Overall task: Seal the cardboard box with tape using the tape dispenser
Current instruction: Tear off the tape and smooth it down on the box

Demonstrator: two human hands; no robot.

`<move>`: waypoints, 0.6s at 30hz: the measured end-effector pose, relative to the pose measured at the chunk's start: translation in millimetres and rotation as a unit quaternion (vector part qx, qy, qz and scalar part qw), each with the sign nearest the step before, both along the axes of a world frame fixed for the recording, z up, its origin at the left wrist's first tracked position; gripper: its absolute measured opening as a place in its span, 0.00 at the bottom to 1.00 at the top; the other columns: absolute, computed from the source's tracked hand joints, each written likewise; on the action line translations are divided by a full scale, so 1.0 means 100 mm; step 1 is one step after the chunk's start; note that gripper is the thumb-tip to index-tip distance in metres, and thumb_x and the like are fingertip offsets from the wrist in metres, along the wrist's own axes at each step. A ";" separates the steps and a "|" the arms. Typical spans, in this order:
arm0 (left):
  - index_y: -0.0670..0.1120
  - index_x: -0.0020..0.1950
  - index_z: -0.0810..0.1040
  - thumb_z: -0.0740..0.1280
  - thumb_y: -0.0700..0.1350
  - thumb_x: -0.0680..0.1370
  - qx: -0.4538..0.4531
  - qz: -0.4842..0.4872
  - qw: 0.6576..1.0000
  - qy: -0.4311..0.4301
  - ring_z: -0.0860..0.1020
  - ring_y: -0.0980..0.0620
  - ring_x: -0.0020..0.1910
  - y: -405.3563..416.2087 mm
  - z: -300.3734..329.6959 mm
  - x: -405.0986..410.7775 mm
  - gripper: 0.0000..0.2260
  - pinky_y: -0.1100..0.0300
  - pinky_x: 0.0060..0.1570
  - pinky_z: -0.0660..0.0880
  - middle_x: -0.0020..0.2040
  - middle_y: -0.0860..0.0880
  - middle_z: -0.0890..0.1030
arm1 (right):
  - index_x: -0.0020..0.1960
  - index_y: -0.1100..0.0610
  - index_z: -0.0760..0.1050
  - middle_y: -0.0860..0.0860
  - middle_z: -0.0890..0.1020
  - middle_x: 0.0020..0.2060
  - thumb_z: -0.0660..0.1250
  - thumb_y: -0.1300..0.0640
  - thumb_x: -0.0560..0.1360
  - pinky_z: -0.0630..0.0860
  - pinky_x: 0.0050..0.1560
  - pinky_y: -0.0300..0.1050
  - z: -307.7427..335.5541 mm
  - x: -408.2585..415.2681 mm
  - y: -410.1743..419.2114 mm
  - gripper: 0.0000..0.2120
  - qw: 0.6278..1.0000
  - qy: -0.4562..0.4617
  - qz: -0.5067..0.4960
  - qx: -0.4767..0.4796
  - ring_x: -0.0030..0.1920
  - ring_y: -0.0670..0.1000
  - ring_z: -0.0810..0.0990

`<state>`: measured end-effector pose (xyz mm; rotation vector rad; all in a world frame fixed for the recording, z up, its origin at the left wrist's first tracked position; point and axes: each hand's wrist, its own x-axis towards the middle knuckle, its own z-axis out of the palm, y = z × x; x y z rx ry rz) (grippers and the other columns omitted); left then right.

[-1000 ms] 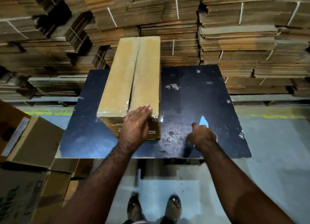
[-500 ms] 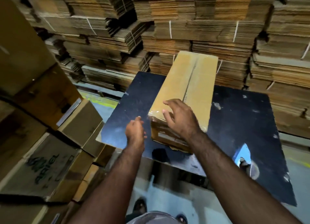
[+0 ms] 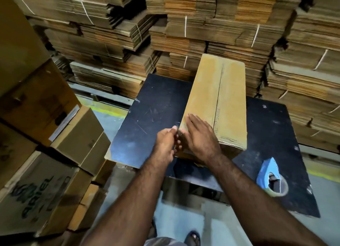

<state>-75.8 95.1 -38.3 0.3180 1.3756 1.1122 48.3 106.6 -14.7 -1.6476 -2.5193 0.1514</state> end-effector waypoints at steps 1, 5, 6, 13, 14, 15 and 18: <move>0.48 0.40 0.75 0.64 0.48 0.82 0.009 0.003 1.000 0.021 0.74 0.51 0.31 0.02 -0.04 0.01 0.11 0.60 0.33 0.72 0.34 0.48 0.76 | 0.78 0.58 0.59 0.54 0.61 0.78 0.49 0.47 0.84 0.52 0.76 0.49 -0.02 -0.01 -0.01 0.27 1.000 -0.013 -0.004 0.004 0.77 0.53 0.58; 0.50 0.41 0.78 0.68 0.51 0.80 0.069 0.031 0.985 0.157 0.79 0.50 0.41 0.08 -0.29 0.11 0.09 0.53 0.42 0.78 0.41 0.48 0.83 | 0.76 0.60 0.64 0.55 0.68 0.75 0.48 0.48 0.81 0.64 0.72 0.52 -0.11 -0.05 0.00 0.28 0.997 -0.070 -0.024 0.025 0.74 0.54 0.67; 0.51 0.43 0.78 0.68 0.51 0.79 0.066 0.037 0.980 0.186 0.80 0.51 0.42 0.07 -0.33 0.11 0.07 0.53 0.44 0.79 0.41 0.50 0.83 | 0.76 0.60 0.63 0.55 0.67 0.75 0.47 0.48 0.81 0.64 0.72 0.52 -0.13 -0.06 0.00 0.29 0.996 -0.079 -0.026 0.022 0.74 0.54 0.67; 0.47 0.65 0.80 0.60 0.46 0.83 0.231 0.073 0.928 0.284 0.80 0.59 0.60 -0.14 -0.09 0.03 0.14 0.65 0.60 0.75 0.60 0.53 0.83 | 0.77 0.62 0.62 0.57 0.66 0.75 0.44 0.45 0.80 0.65 0.72 0.53 -0.10 -0.09 0.02 0.32 0.997 -0.072 -0.022 -0.002 0.75 0.56 0.66; 0.47 0.68 0.78 0.58 0.49 0.83 0.245 0.045 0.932 0.264 0.78 0.60 0.63 -0.19 -0.04 0.08 0.17 0.66 0.63 0.73 0.64 0.53 0.82 | 0.76 0.62 0.64 0.58 0.68 0.74 0.46 0.46 0.80 0.67 0.71 0.54 -0.11 -0.08 0.03 0.30 0.998 -0.065 -0.023 0.002 0.73 0.56 0.68; 0.48 0.71 0.76 0.57 0.51 0.84 0.243 0.014 0.937 0.249 0.76 0.60 0.66 -0.22 0.01 0.13 0.19 0.65 0.65 0.70 0.67 0.53 0.79 | 0.75 0.62 0.65 0.58 0.68 0.74 0.47 0.48 0.79 0.67 0.71 0.54 -0.11 -0.08 0.03 0.30 0.998 -0.063 -0.022 -0.001 0.73 0.56 0.69; 0.49 0.76 0.71 0.51 0.57 0.85 0.201 -0.046 0.949 0.237 0.69 0.58 0.72 -0.15 0.05 0.23 0.23 0.65 0.71 0.63 0.73 0.53 0.73 | 0.76 0.62 0.63 0.58 0.67 0.75 0.47 0.50 0.76 0.65 0.72 0.53 -0.13 -0.06 0.01 0.32 0.999 -0.054 -0.004 0.006 0.75 0.56 0.66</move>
